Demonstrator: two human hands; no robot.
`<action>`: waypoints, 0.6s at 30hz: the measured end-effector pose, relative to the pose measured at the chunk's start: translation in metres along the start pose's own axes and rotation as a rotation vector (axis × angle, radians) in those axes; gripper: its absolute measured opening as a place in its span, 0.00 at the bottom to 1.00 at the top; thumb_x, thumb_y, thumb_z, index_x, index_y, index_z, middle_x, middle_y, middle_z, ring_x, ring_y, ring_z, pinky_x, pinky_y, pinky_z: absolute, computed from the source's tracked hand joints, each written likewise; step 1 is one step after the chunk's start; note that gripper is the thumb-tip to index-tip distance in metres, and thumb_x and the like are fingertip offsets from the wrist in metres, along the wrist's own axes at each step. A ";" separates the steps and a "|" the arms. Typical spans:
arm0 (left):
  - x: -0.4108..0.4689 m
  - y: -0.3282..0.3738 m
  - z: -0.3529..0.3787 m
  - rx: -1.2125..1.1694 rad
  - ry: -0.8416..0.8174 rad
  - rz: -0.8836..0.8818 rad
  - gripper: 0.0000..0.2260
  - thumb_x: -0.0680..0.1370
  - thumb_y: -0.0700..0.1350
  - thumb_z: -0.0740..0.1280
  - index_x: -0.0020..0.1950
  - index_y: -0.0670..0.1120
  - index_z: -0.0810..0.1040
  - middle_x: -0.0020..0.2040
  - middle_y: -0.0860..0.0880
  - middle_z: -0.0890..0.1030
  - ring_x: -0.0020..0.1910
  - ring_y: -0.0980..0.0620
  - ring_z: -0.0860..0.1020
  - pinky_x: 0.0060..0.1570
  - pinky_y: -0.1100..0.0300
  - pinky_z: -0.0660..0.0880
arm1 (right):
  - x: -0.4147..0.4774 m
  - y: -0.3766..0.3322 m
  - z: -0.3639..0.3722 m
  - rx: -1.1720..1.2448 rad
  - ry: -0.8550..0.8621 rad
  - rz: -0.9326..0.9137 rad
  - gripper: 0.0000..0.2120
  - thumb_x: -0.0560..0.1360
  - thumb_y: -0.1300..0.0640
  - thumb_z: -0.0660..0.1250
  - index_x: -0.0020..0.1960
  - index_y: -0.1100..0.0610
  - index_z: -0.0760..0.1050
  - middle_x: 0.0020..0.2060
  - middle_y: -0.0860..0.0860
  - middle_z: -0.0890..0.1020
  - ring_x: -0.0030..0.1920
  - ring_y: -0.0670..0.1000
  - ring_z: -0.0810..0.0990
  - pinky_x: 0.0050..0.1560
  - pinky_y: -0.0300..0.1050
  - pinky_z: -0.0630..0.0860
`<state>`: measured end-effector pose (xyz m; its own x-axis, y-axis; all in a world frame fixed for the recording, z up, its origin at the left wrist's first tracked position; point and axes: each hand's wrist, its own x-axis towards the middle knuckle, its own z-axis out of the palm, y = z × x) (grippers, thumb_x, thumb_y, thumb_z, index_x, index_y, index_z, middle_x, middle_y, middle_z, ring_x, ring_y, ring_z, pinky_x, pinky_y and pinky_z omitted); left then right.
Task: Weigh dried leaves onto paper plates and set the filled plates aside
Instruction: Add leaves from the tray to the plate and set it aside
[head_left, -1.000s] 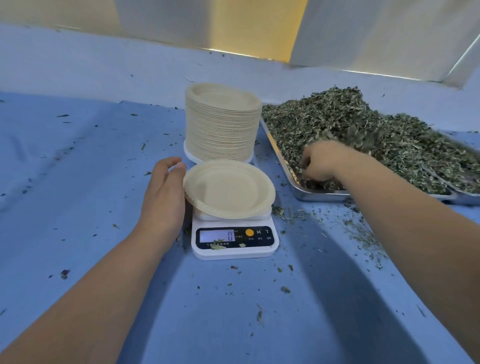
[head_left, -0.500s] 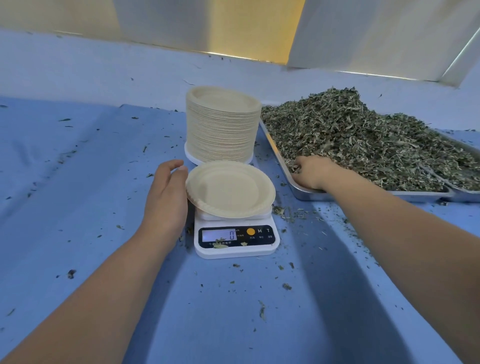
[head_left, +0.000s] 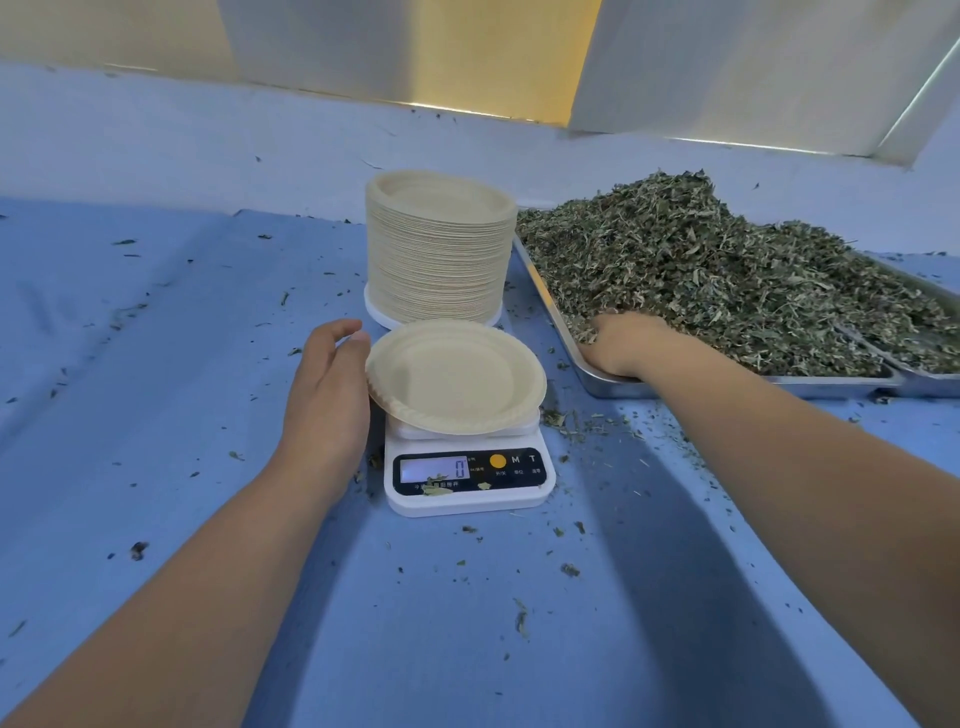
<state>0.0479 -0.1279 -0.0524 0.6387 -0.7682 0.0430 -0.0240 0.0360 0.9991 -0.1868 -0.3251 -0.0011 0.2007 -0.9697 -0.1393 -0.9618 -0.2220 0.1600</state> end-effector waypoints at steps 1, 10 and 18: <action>0.000 0.000 0.000 0.003 -0.003 -0.001 0.12 0.76 0.59 0.60 0.57 0.66 0.76 0.57 0.64 0.78 0.60 0.59 0.76 0.64 0.52 0.74 | -0.001 0.000 -0.001 -0.011 0.017 -0.024 0.27 0.83 0.41 0.55 0.75 0.56 0.66 0.68 0.58 0.75 0.64 0.62 0.75 0.65 0.56 0.73; 0.000 0.000 -0.001 0.007 -0.009 0.001 0.13 0.75 0.60 0.59 0.58 0.66 0.76 0.57 0.64 0.78 0.59 0.62 0.76 0.66 0.51 0.74 | -0.004 0.013 -0.009 0.294 0.512 -0.094 0.07 0.82 0.52 0.60 0.54 0.54 0.74 0.42 0.53 0.80 0.35 0.54 0.76 0.33 0.44 0.69; -0.001 0.001 -0.001 0.010 -0.014 0.006 0.10 0.75 0.60 0.60 0.55 0.67 0.76 0.57 0.63 0.78 0.59 0.61 0.76 0.67 0.49 0.74 | -0.001 0.022 -0.003 0.424 0.557 -0.067 0.16 0.84 0.48 0.60 0.65 0.56 0.75 0.33 0.48 0.74 0.32 0.51 0.76 0.29 0.40 0.65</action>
<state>0.0477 -0.1265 -0.0511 0.6276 -0.7770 0.0489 -0.0358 0.0339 0.9988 -0.2076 -0.3297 0.0058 0.2183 -0.8884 0.4038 -0.9110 -0.3339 -0.2421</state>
